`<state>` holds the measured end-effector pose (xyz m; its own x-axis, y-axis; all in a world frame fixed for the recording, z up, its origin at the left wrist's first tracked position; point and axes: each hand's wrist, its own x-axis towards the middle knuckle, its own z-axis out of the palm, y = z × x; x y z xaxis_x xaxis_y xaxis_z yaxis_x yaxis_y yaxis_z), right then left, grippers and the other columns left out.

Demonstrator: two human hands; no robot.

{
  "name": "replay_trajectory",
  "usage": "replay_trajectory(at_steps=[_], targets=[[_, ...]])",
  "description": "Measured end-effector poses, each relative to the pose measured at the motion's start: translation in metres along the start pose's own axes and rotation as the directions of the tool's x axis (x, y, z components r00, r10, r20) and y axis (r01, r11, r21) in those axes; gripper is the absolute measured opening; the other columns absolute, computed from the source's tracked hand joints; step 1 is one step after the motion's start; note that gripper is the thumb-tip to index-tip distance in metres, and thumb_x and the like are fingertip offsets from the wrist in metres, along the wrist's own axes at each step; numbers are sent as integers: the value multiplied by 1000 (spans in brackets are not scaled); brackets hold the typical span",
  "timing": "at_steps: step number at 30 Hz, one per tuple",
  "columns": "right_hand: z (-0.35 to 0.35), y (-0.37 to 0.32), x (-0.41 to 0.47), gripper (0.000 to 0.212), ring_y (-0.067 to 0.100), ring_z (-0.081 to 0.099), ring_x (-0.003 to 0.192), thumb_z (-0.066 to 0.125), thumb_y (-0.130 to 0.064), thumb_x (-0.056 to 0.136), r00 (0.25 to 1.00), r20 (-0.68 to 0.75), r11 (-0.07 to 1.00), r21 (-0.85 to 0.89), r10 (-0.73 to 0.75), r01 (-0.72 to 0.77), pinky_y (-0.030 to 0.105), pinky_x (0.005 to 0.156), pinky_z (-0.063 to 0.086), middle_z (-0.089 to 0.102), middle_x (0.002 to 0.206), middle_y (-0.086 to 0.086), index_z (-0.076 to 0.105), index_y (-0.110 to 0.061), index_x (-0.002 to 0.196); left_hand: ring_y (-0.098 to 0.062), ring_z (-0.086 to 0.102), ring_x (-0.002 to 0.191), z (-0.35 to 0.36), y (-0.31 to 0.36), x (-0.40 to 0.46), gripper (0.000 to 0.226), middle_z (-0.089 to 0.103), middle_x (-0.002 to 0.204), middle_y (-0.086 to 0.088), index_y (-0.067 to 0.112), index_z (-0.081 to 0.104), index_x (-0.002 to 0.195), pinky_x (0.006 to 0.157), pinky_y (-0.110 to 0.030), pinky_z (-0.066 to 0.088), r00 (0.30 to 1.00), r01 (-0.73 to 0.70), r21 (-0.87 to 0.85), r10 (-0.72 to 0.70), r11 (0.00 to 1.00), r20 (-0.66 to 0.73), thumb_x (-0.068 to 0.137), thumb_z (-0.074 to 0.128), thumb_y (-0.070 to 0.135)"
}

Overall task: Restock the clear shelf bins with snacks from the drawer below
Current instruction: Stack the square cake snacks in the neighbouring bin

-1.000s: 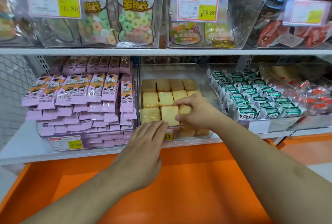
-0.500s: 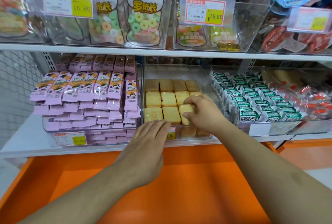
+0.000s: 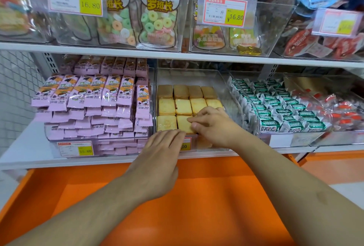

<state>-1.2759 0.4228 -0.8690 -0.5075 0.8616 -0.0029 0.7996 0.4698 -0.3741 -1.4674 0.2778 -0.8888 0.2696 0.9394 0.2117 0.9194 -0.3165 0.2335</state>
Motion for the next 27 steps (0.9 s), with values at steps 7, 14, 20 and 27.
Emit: replay_trajectory(at_steps=[7, 14, 20, 27], targets=[[-6, 2, -12, 36, 18, 38, 133, 53, -49, 105, 999, 40, 996, 82, -24, 20, 34, 115, 29, 54, 136, -11, 67, -39, 137, -13, 6, 155, -1, 0, 0, 82, 12, 167, 8, 25, 5, 163, 128, -32, 2, 1000, 0, -12, 0, 1000, -7, 99, 56, 28], [-7, 8, -31, 36, 16, 46, 130, 49, -47, 107, 998, 3, 995, 77, -66, 66, 44, 116, 38, 58, 130, -11, 70, -33, 134, -14, 7, 156, -1, 1, 0, 80, 12, 168, 9, 26, 6, 163, 128, -33, 4, 1000, 14, -17, -15, 1000, -5, 101, 56, 35], [-11, 0, -40, 43, 14, 25, 152, 39, -53, 109, 993, 112, 994, 100, 25, -36, 40, 127, 18, 42, 161, -7, 59, -41, 145, -13, 6, 155, -3, 4, -1, 79, 11, 168, 9, 27, 5, 163, 127, -33, 3, 1000, 20, -12, -19, 1000, 12, 101, 54, 36], [-10, -6, -39, 49, 16, 13, 158, 31, -55, 110, 989, 145, 997, 55, 43, -52, 39, 129, 10, 28, 170, -8, 44, -43, 155, -14, 6, 156, -3, 4, 0, 81, 12, 168, 9, 27, 4, 163, 128, -34, 2, 999, 25, 17, -26, 1000, 30, 100, 55, 37]])
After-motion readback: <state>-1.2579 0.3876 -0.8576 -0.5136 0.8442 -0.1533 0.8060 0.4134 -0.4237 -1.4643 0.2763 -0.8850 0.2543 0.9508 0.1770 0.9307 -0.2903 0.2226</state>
